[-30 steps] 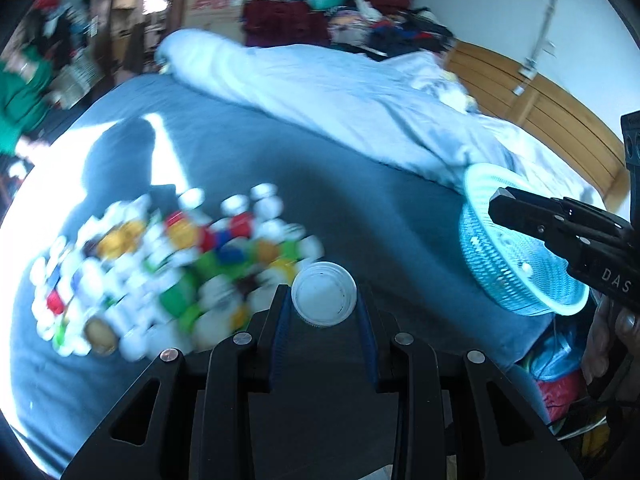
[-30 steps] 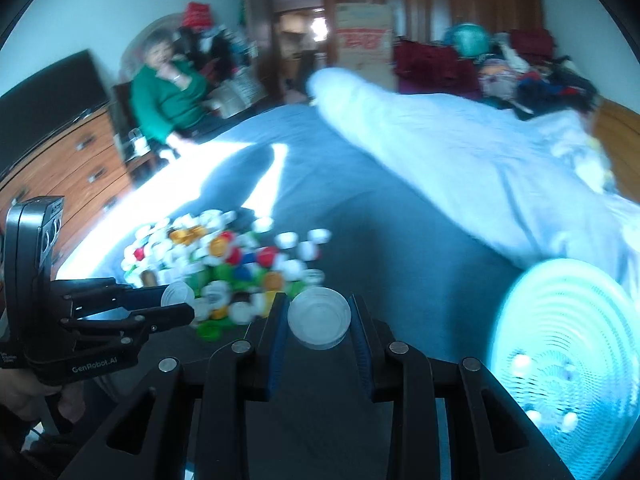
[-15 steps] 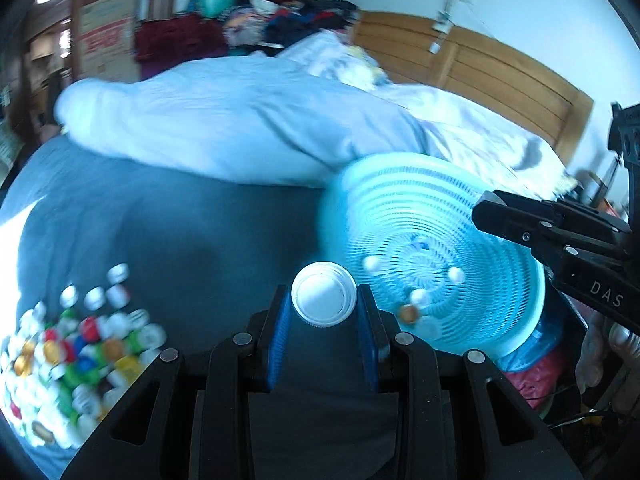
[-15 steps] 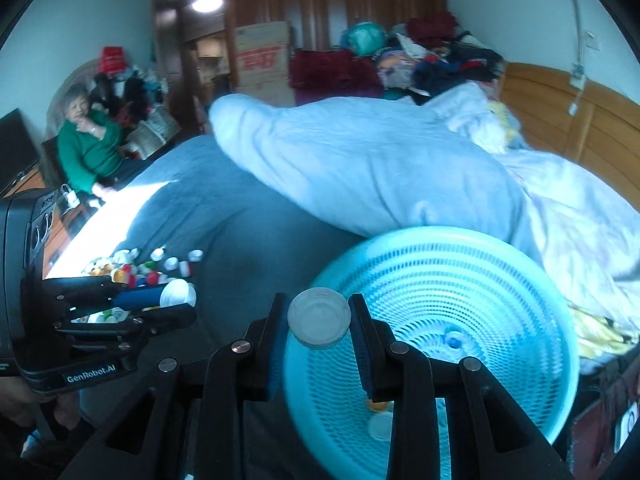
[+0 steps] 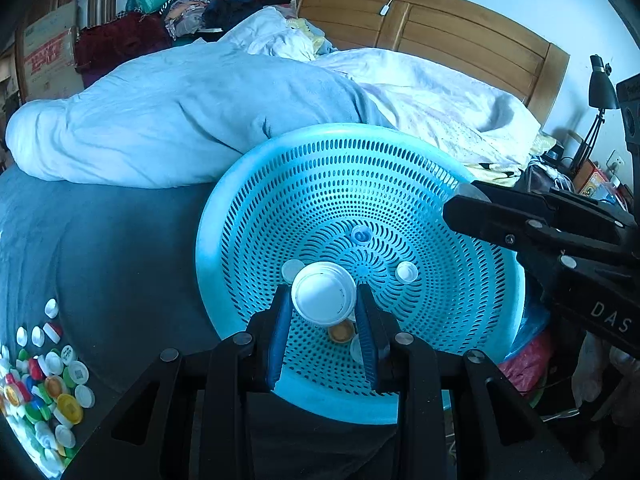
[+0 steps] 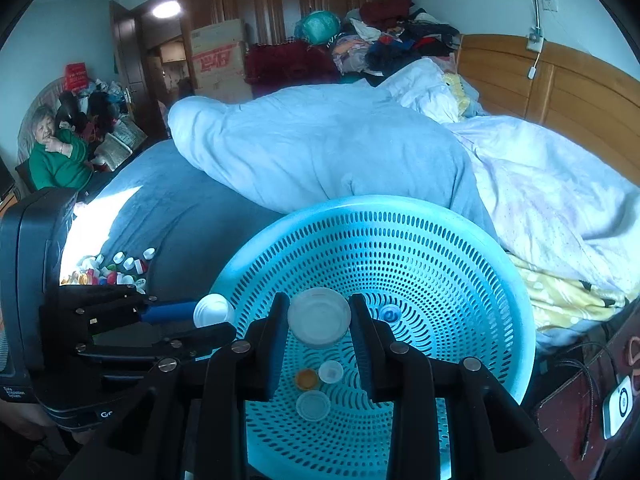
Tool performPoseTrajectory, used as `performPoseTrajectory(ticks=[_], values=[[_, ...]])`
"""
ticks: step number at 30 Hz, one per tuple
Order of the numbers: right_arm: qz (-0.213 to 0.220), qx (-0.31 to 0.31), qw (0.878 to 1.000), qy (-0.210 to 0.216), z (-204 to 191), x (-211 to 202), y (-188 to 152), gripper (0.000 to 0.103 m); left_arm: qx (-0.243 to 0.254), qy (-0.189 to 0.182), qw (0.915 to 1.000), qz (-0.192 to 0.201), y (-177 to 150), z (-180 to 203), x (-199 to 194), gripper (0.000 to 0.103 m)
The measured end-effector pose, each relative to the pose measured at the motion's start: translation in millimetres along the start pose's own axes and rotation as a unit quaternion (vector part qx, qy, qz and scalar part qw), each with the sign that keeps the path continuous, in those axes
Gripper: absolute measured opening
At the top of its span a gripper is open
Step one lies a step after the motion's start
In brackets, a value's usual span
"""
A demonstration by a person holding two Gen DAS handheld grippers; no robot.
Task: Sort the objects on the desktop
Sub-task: 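Carry both white caps over the light-blue colander and open both tools, then move both open tools back over the cap pile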
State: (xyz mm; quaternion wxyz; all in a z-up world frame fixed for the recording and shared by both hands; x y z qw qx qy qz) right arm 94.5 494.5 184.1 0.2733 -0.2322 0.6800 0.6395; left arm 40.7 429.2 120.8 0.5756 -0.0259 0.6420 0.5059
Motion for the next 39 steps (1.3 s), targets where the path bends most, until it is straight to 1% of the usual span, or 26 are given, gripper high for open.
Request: performPoseTrajectory(ticks=[10,24,25,26,27,28,30,39], values=[[0.0,0.003,1.0,0.005,2,6,-5,0.033,0.0,0.004,1.0,-0.003,2,0,8,0.027],[-0.002,0.011,1.0,0.003,11,8,-10,0.033,0.004,-0.001,1.0,-0.003,4,4,16,0.027],[-0.002,0.011,1.0,0.001,11,8,-10,0.034,0.005,-0.003,1.0,-0.002,4,5,16,0.029],[0.0,0.013,1.0,-0.004,12,8,-10,0.046,0.007,-0.001,1.0,0.0,4,6,16,0.033],[0.005,0.016,1.0,-0.008,14,6,-10,0.054,0.009,0.003,0.9999,0.004,4,6,16,0.045],[0.008,0.017,1.0,-0.009,14,5,-10,0.065,0.009,0.005,0.9999,0.009,4,7,15,0.055],[0.009,0.017,1.0,-0.01,15,5,-9,0.066,0.007,0.006,0.9998,0.017,4,7,12,0.056],[0.011,0.011,1.0,-0.007,2,2,-7,0.066,-0.002,0.004,0.9998,0.021,1,-1,4,0.056]])
Point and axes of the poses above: each gripper's, at about its wrist camera, not at the fingertips, and x roughly the way its jaws point, z to its right, y to its top, the point moved 4 cm from there along x, roughly the way its jaws point, and after that the axes turned 4 degrees about -x, right-handed, at the moved point
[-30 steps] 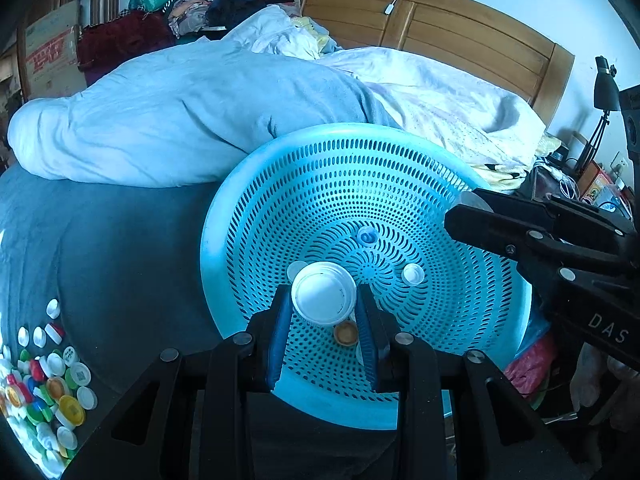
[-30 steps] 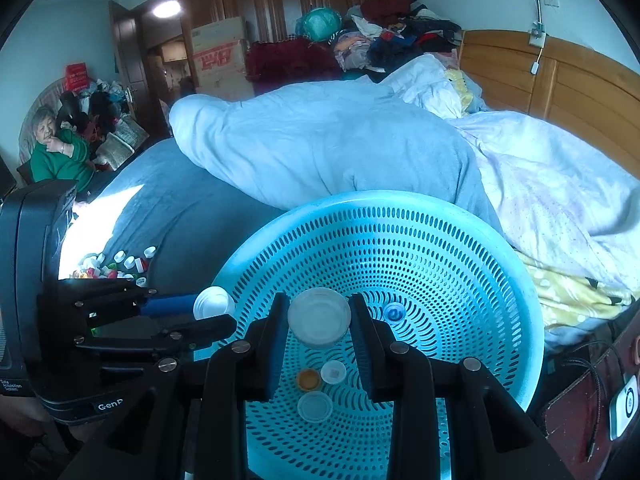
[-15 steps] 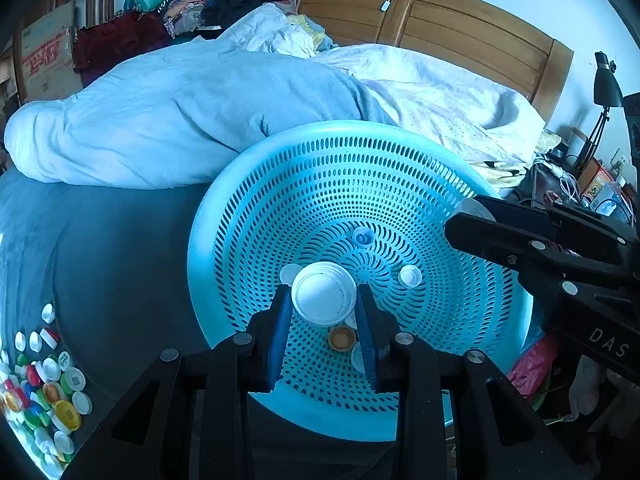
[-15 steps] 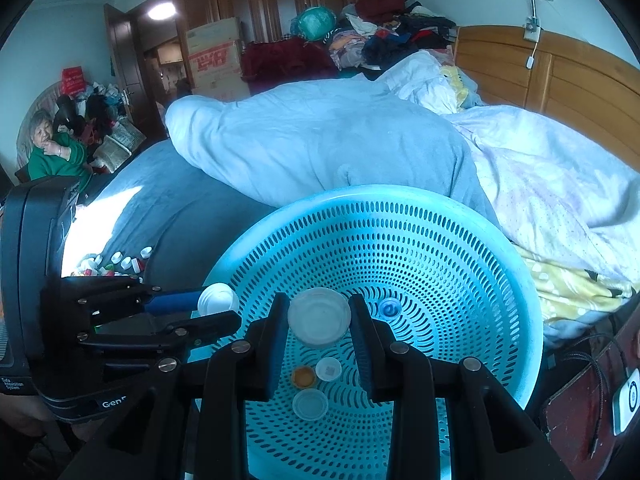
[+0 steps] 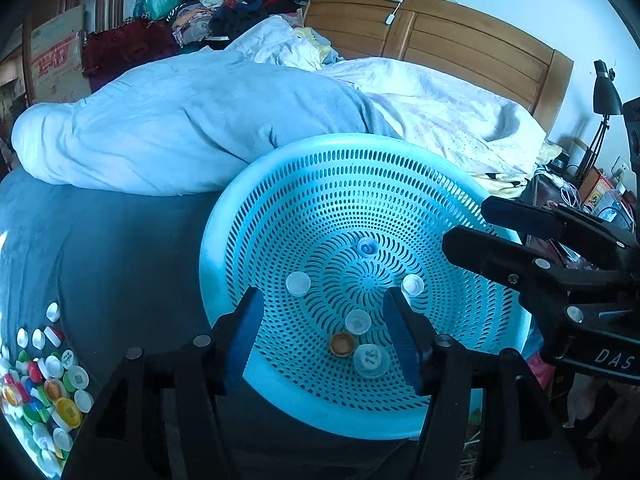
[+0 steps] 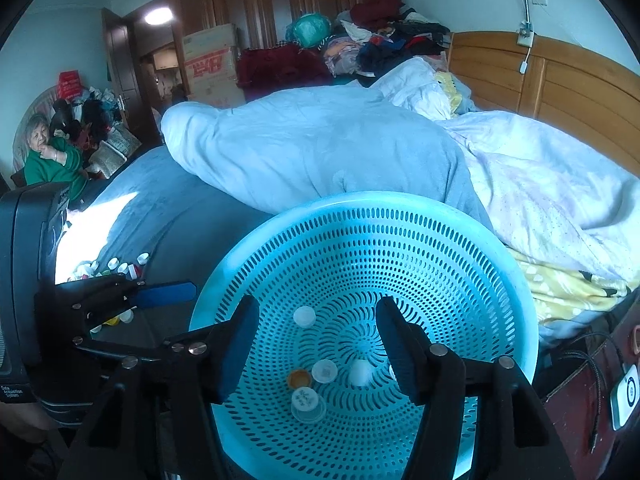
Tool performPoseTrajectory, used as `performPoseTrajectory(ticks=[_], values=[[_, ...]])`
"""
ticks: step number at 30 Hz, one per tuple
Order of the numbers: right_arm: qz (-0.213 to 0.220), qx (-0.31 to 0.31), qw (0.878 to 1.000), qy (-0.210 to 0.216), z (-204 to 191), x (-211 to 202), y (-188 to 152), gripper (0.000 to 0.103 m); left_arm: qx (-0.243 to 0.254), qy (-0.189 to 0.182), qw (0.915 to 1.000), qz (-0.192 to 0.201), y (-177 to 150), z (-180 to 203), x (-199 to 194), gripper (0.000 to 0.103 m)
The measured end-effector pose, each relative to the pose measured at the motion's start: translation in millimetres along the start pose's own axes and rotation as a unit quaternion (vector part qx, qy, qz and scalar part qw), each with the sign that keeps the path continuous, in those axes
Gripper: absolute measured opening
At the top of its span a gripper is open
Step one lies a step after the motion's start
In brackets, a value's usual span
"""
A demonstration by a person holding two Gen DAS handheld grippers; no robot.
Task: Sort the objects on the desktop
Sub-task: 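Move both open tools back over the cap pile, then grasp a QR-printed white cap with the left tool while the right tool grasps a white cap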
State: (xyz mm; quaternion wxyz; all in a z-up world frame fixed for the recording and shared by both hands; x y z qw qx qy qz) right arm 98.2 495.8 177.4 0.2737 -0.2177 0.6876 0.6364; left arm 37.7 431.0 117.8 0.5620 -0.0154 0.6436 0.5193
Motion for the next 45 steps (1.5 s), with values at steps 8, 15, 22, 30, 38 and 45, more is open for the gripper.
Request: performPoseTrajectory(ticks=[8,15,22,30,38,45], values=[[0.007,-0.032,0.999,0.041,-52,5,1,0.067,-0.031,0.033,0.9987,0.022,-50,-81,-35,0.056],[-0.022,-0.072,0.991,0.108,-136,41,-7,0.067,-0.175,0.145,0.9729,0.042,-153,-257,-104,0.056],[-0.061,-0.123,0.978,0.154,-226,81,-19,0.067,-0.352,0.267,0.8922,0.092,-267,-426,-202,0.056],[-0.094,-0.158,0.969,0.165,-282,108,-36,0.067,-0.357,0.306,0.8813,0.045,-324,-502,-210,0.056],[-0.109,-0.174,0.965,0.163,-304,118,-41,0.067,-0.333,0.286,0.8975,0.043,-321,-510,-201,0.056],[-0.109,-0.18,0.964,0.164,-313,116,-40,0.067,-0.288,0.275,0.9163,0.043,-299,-500,-185,0.056]])
Point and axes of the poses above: each gripper's, at about its wrist camera, not at the fingertips, and x roughly the way its jaws point, z to its right, y to its top, the point moved 4 cm from there along x, roughly the way its jaws point, and after that the axes turned 4 degrees about -x, right-handed, at the moved point
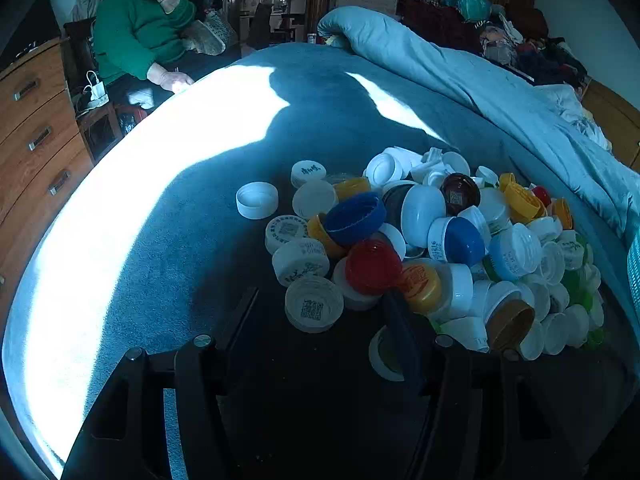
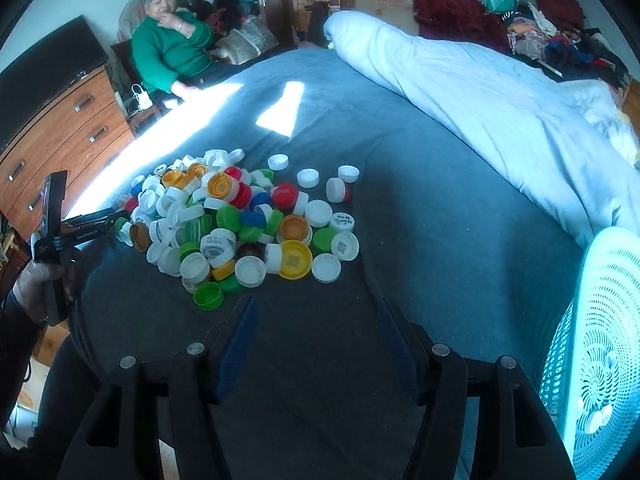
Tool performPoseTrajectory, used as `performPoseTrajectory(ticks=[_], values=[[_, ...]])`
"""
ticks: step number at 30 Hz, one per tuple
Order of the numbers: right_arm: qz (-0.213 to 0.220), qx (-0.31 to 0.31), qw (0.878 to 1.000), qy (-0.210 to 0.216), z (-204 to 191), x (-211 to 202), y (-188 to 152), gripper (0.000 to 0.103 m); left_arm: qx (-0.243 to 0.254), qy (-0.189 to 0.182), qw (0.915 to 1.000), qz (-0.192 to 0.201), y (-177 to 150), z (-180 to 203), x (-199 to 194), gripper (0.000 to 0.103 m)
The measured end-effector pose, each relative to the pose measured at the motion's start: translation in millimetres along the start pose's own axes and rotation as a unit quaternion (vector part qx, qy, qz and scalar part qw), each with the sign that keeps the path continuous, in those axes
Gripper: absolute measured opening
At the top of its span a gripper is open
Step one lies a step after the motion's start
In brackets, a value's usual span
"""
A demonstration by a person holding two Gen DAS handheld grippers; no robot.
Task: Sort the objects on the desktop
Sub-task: 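Grasp a QR-printed white cap with the left tool while the right tool grasps a white cap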
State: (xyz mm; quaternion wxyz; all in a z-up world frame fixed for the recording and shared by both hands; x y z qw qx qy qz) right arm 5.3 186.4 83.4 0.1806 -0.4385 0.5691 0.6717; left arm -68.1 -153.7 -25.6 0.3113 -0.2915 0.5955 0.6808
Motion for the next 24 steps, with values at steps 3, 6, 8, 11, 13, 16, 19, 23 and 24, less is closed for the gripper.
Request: performPoseTrajectory(ticks=[3,6,8,11,13,16,19,23,24], values=[[-0.004,0.008,1.0,0.001,3,4,-3,0.067,-0.012,-0.002,0.9999,-0.003,-3,-7,4,0.025],[-0.007,0.012,1.0,0.003,4,5,-6,0.067,-0.016,-0.004,0.9999,0.004,-6,-12,1,0.025],[-0.007,0.014,1.0,0.004,5,6,-7,0.067,-0.011,0.001,0.9999,0.01,-7,-11,-4,0.025],[0.01,0.017,1.0,0.004,8,1,-5,0.067,-0.019,-0.007,0.9994,0.029,-6,-9,-25,0.025],[0.02,0.021,1.0,0.003,13,0,-5,0.067,-0.028,-0.011,0.9987,0.041,-8,-7,-42,0.025],[0.012,0.039,0.999,0.0,28,13,-11,0.067,-0.042,-0.02,0.9977,0.05,-12,-9,-60,0.025],[-0.002,0.043,0.999,0.0,38,35,-15,0.059,-0.048,-0.022,0.9977,0.044,-16,-10,-63,0.025],[-0.009,0.019,0.999,0.025,32,67,-8,0.055,-0.047,-0.021,0.998,0.036,-15,-7,-56,0.025],[-0.014,0.009,0.999,0.03,29,76,-6,0.055,-0.047,-0.024,0.998,0.034,-15,-5,-54,0.025]])
Point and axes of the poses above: each gripper's, at about its wrist camera, not at the fingertips, and x roughly the way its jaws point, z to its right, y to its top, the point moved 4 cm from there along x, roughly the way its jaws point, and after that the axes turned 4 degrees about -x, right-handed, at the moved point
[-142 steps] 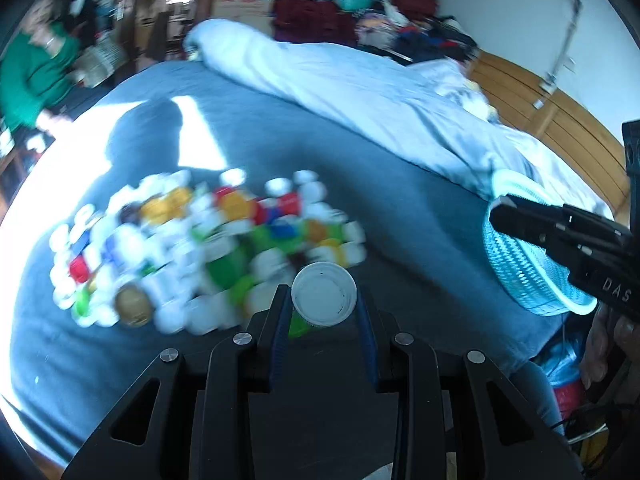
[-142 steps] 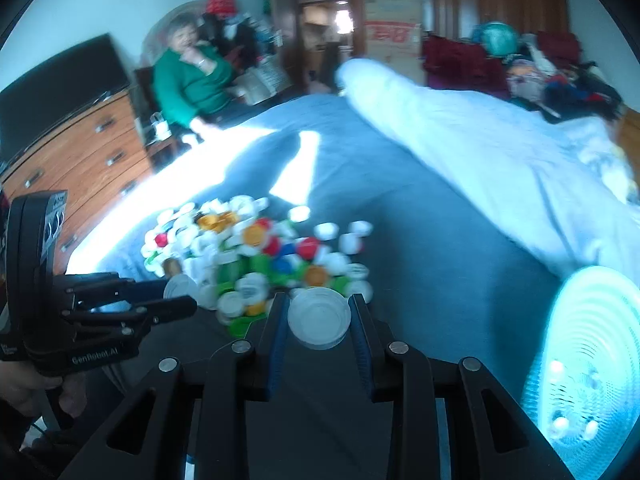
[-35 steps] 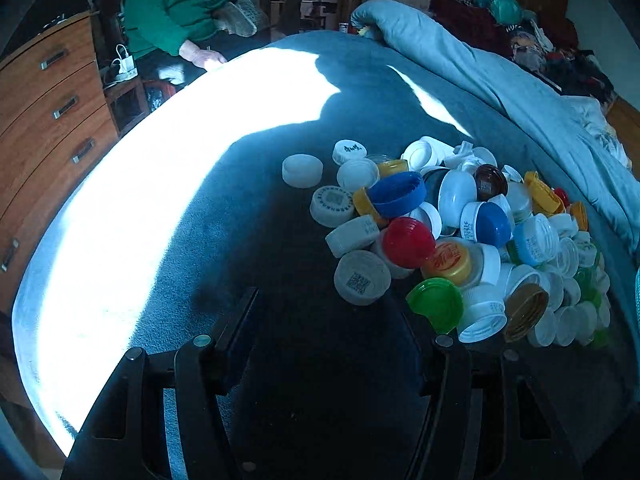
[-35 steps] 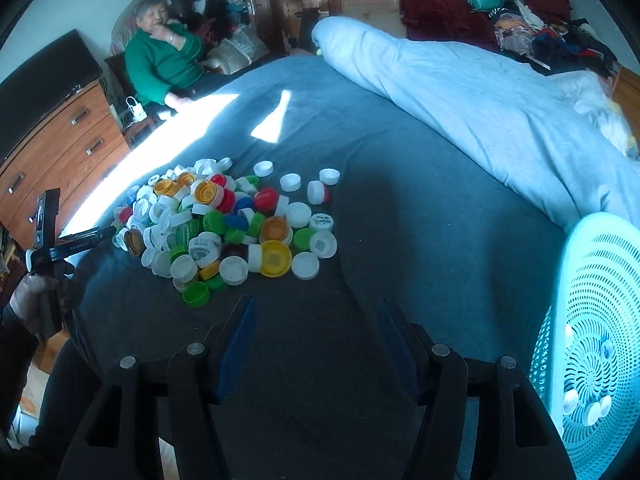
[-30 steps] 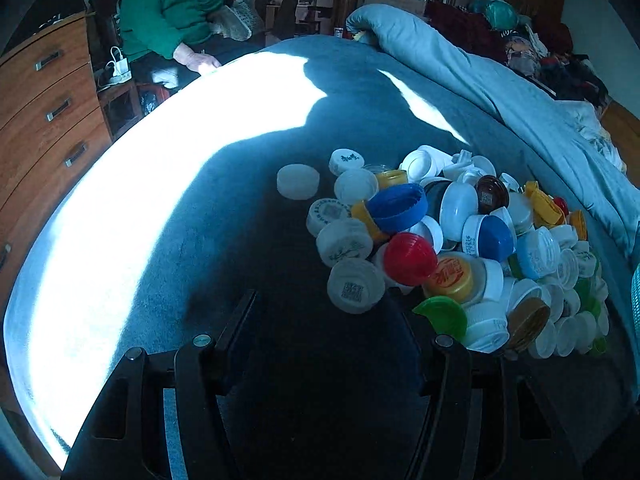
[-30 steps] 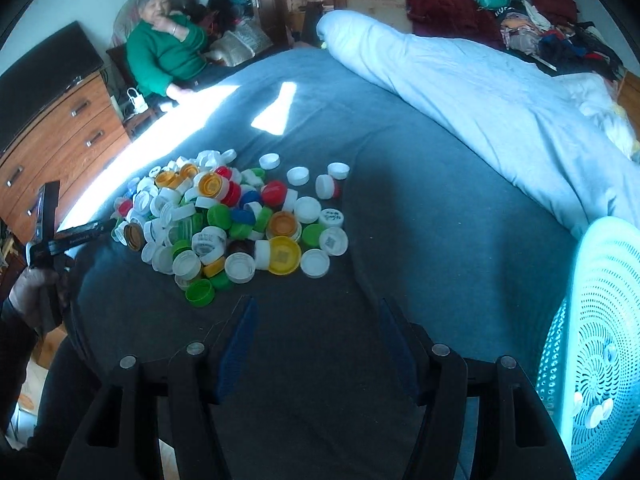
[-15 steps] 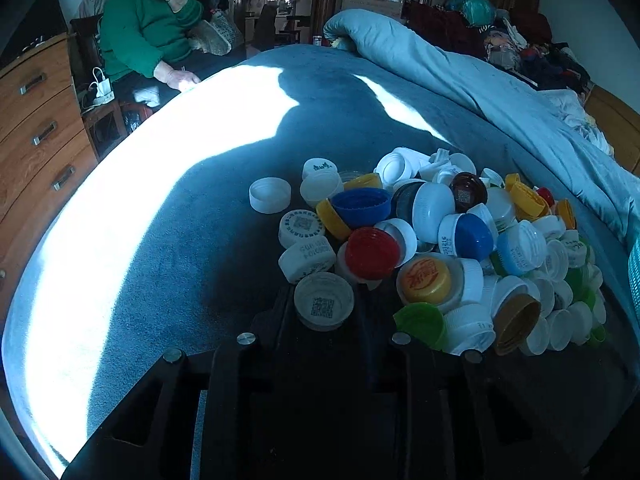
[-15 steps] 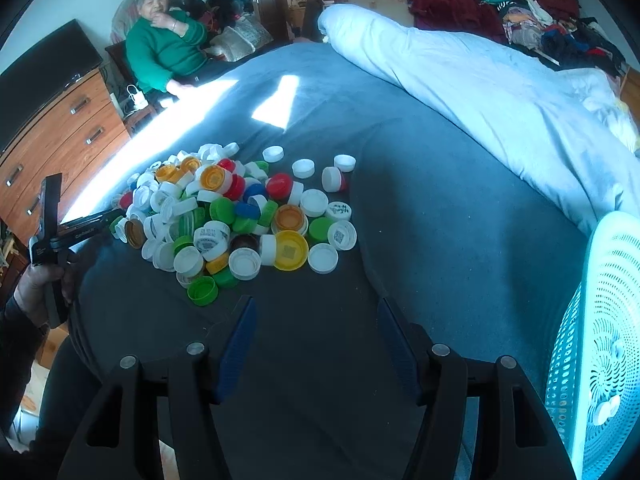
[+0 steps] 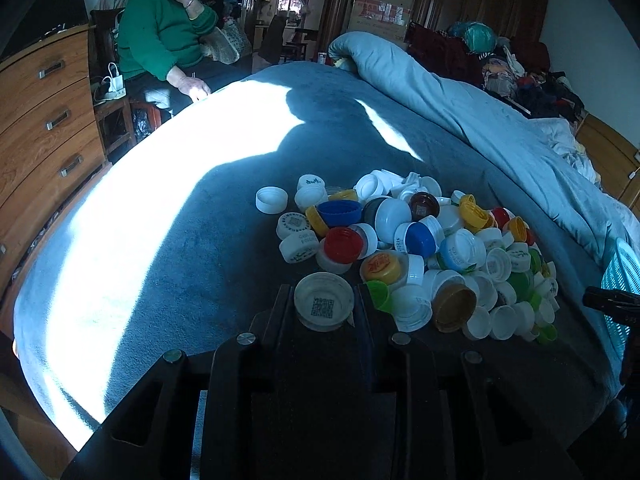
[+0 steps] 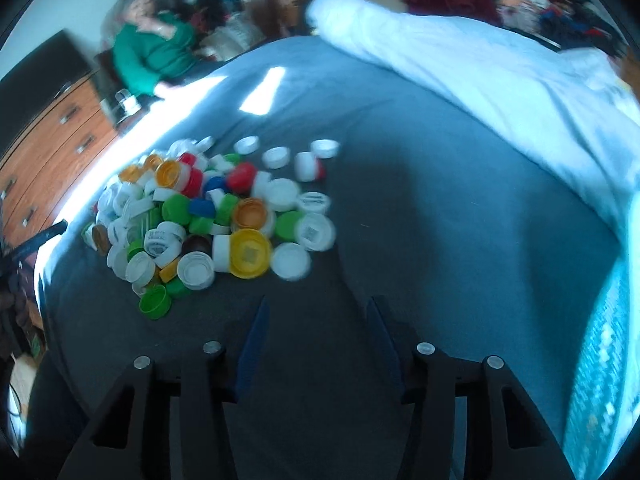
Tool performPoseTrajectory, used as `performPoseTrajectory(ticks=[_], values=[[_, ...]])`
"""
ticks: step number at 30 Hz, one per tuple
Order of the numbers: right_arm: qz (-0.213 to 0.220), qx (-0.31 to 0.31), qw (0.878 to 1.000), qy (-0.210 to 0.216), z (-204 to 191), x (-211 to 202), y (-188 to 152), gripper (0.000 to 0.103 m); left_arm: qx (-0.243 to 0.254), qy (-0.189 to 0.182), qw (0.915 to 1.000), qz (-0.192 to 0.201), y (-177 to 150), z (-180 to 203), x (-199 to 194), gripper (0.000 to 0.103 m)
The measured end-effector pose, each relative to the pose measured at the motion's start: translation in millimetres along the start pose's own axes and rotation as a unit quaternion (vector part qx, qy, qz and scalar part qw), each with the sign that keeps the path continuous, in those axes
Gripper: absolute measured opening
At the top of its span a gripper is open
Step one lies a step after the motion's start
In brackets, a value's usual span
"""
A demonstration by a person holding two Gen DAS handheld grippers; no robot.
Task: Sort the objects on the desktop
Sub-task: 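Grasp a QR-printed white cap with the left tool while the right tool grasps a white cap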
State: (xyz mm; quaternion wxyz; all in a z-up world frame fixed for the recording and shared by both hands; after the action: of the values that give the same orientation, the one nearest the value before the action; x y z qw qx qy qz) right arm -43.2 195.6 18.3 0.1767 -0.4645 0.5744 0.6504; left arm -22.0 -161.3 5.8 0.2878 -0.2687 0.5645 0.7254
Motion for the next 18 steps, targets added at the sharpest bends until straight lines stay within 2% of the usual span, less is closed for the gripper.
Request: performPoseTrajectory(ticks=[4,9,10,11,12,13,18], values=[[-0.021,-0.016,1.0,0.008,-2,39,7,0.055,0.006,-0.007,0.9999,-0.009,-2,10,5,0.025],[-0.025,-0.028,0.999,0.014,-8,61,17,0.055,0.01,-0.013,0.9997,-0.016,-4,21,7,0.025],[-0.029,-0.03,0.999,0.013,-9,66,18,0.054,0.01,-0.014,0.9997,-0.017,-3,22,7,0.025],[-0.03,-0.031,0.999,0.012,-10,68,18,0.048,0.01,-0.015,0.9997,-0.018,-3,24,7,0.025],[-0.03,-0.031,0.999,0.011,-11,68,19,0.044,0.011,-0.015,0.9997,-0.017,-2,27,5,0.025],[-0.032,-0.027,0.999,0.01,-11,66,19,0.032,0.011,-0.016,0.9997,-0.017,-2,29,2,0.025],[-0.011,-0.011,1.0,0.009,-16,29,12,0.032,0.025,-0.033,0.9991,-0.01,2,55,-17,0.025]])
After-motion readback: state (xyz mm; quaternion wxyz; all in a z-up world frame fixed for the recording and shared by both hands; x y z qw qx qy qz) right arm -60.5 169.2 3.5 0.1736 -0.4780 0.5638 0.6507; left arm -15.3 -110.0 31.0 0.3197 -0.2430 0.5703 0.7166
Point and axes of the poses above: each gripper's, at about its wrist camera, not at the fingertips, and x roughly the way its jaws point, z to its right, y to its top, the point moved 4 cm from there along x, roughly the way its jaws point, and after that the axes turned 4 degrees about -x, right-handed, at the moved point
